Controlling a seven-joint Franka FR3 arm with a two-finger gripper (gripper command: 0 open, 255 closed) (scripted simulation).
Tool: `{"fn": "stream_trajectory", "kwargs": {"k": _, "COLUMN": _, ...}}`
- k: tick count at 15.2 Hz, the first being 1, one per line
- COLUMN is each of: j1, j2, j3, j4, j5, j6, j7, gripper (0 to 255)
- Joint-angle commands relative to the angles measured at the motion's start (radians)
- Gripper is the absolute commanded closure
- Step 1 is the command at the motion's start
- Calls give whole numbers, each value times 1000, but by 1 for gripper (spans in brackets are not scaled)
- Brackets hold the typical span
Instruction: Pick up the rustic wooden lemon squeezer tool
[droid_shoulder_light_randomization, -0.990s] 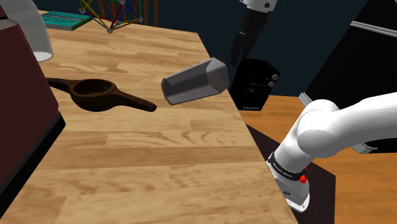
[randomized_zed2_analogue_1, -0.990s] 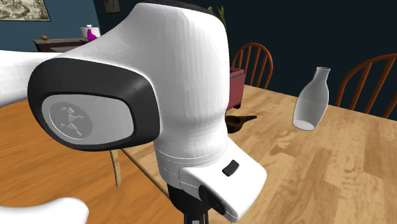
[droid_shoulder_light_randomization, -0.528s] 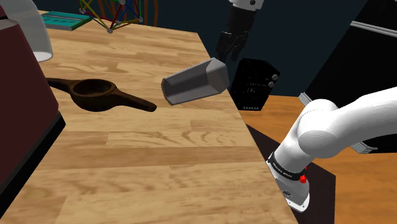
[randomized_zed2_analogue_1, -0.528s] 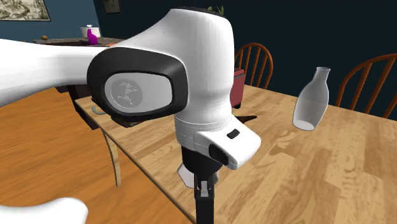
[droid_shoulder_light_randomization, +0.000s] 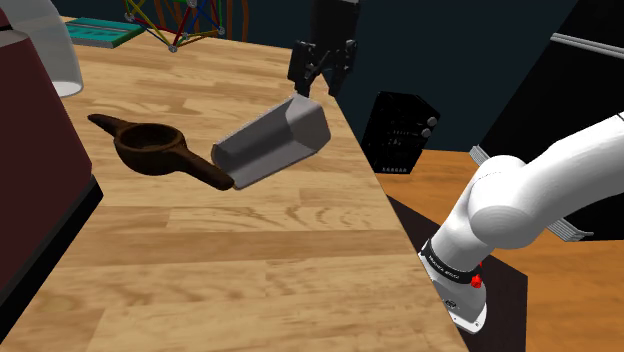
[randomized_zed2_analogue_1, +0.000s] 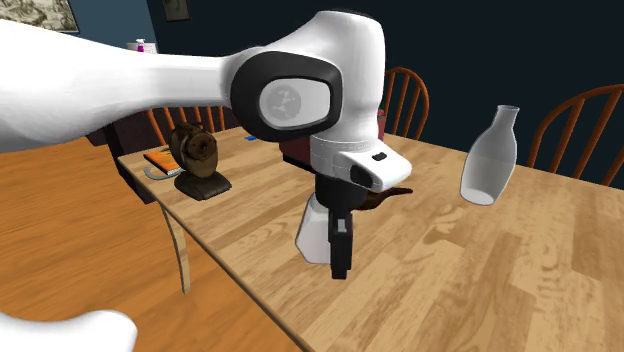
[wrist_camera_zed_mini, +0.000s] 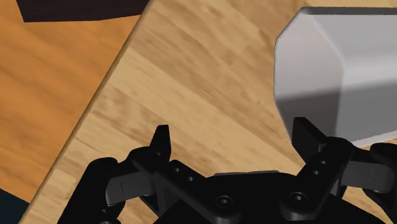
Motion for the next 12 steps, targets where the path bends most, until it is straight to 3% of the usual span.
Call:
{"fn": "stream_trajectory", "kwargs": {"k": 1, "j1": 5, "j2": 58, "j3": 42, "j4": 47, "j5": 8, "j6": 5, "j7": 61, "gripper": 0}}
{"fn": "stream_trajectory", "kwargs": {"k": 7, "j1": 15, "j2": 257, "j3": 156, "j4": 242, "j5": -14, "j6": -2, "j7": 249, "gripper": 0}}
{"fn": "stream_trajectory", "kwargs": {"k": 12, "j1": 44, "j2": 460, "j3": 241, "j4": 450, "j5": -83, "j6": -31, "j7": 418, "gripper": 0}}
